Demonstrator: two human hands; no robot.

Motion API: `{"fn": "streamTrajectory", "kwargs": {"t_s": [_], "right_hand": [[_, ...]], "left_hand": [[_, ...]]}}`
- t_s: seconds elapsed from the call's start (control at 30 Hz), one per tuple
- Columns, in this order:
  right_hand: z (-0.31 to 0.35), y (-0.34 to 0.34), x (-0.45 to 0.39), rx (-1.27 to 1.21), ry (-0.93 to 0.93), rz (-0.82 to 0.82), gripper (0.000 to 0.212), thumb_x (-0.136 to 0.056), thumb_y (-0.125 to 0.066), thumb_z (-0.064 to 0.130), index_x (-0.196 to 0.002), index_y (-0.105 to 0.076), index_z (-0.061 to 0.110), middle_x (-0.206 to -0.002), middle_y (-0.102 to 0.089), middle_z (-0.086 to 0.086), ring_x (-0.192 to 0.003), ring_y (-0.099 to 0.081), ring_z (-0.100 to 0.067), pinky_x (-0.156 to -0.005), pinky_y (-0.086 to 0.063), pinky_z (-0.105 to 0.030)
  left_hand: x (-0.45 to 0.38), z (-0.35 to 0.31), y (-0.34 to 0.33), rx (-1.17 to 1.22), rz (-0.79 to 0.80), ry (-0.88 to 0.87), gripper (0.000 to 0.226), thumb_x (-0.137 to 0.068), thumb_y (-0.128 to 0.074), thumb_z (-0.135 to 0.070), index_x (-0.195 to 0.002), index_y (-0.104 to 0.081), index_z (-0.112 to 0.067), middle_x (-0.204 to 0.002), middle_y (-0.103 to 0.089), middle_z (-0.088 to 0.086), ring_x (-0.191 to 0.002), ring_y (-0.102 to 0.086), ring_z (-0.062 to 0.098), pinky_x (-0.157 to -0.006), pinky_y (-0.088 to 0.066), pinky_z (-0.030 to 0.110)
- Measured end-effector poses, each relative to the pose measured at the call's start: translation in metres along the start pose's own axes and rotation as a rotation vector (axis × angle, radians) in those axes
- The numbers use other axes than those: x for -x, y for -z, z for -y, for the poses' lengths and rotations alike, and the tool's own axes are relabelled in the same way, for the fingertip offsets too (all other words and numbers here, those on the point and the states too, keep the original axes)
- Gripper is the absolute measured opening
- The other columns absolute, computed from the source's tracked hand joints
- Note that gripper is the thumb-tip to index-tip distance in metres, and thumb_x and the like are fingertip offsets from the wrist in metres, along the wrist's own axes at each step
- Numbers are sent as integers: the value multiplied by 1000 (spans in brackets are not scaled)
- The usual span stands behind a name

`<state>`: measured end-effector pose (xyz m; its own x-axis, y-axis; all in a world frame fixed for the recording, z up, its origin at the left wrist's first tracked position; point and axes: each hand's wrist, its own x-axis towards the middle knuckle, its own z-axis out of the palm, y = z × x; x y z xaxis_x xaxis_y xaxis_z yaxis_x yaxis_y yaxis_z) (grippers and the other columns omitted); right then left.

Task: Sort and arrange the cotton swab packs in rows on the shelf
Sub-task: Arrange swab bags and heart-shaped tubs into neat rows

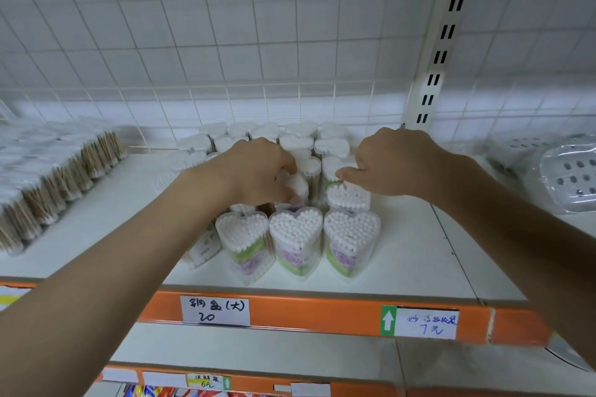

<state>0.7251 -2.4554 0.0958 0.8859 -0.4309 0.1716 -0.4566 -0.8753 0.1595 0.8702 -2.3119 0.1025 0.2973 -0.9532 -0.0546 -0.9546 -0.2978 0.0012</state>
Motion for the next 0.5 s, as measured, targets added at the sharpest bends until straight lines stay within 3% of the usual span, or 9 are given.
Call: {"fn": "streamTrajectory", "kwargs": {"t_s": [0.13,0.2,0.3,0.4,0.5], "right_hand": [[-11,5,2,-276,135,199,39,-76,-54,64,-93,-52,29,-94,-52,9,-74,-47,-2,-61,-33,-22],[-11,5,4,-352,162,276,42,-72,-62,61,-102,-55,32,-101,-51,11,-73,-44,3,-62,-33,-18],[-9,1,4,-340,128,239,45,-72,-66,57,-106,-56,28,-99,-51,7,-77,-45,-3,-67,-36,-24],[-7,-1,2,-301,83,193,43,-77,-61,58,-102,-55,23,-88,-48,8,-81,-47,-10,-67,-36,-27],[-6,-2,-1,-314,45,178,45,-80,-57,59,-102,-57,20,-93,-53,3,-87,-52,-16,-69,-38,-28]], "left_hand": [[2,-2,3,146,65,-77,47,-81,-68,-21,-125,-54,-25,-110,-60,0,-93,-51,13,-80,-42,27],[2,-3,3,154,76,-88,50,-80,-66,-12,-127,-53,-25,-118,-58,1,-103,-52,16,-90,-44,32],[2,-2,1,158,68,-104,53,-80,-61,-3,-128,-52,-23,-129,-52,-1,-115,-47,14,-96,-41,31],[4,-1,1,159,67,-111,50,-81,-61,-8,-128,-53,-22,-130,-50,-3,-117,-46,12,-97,-40,29],[5,1,0,172,47,-99,43,-85,-59,-20,-127,-53,-21,-131,-49,-4,-118,-45,12,-97,-37,24]]}}
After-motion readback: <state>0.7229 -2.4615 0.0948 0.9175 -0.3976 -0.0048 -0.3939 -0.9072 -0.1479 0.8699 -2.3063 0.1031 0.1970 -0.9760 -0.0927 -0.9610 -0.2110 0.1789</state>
